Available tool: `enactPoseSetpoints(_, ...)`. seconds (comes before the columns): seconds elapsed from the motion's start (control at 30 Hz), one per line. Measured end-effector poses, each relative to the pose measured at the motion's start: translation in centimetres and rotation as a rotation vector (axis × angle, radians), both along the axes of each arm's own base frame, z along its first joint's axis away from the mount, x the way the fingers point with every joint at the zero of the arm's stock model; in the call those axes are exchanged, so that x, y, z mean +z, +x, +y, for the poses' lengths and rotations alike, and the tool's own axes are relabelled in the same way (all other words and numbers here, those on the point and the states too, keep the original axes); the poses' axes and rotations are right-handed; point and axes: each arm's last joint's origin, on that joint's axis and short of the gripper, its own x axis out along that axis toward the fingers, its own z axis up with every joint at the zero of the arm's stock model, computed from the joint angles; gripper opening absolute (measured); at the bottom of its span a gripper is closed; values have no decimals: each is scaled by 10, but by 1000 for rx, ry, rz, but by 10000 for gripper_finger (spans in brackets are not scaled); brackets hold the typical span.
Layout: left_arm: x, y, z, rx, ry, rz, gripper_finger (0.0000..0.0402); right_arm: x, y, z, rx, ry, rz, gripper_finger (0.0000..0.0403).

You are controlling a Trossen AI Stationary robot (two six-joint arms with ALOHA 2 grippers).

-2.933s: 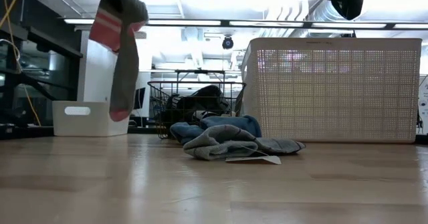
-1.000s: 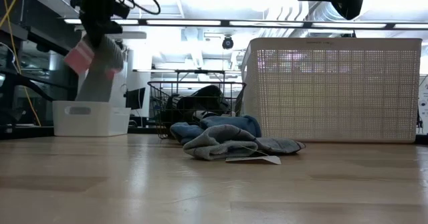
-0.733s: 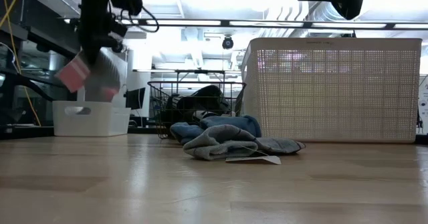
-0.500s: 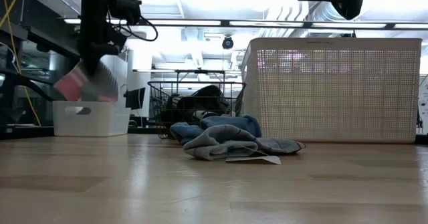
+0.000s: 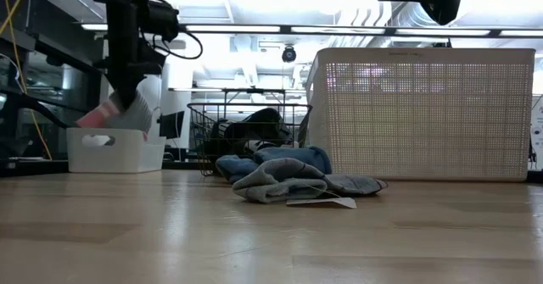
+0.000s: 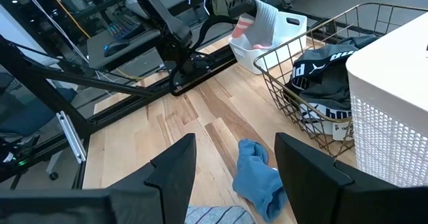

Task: Pick & Place Cloths
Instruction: Put the gray and pink sock into the left white bin

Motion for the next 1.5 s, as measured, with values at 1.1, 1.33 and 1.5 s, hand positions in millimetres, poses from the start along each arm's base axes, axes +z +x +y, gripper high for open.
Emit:
enactPoseSetpoints(1.1,-45,13,29,94,-88,221,0,0,0,0,8,0,1,196)
enactPoseSetpoints(1.33,-55,11,40,127,-138,217,0,0,0,1,37,15,5,196)
enactPoseSetpoints(1.5,-56,9,45,137,-142,181,0,0,0,2,52,19,8,196)
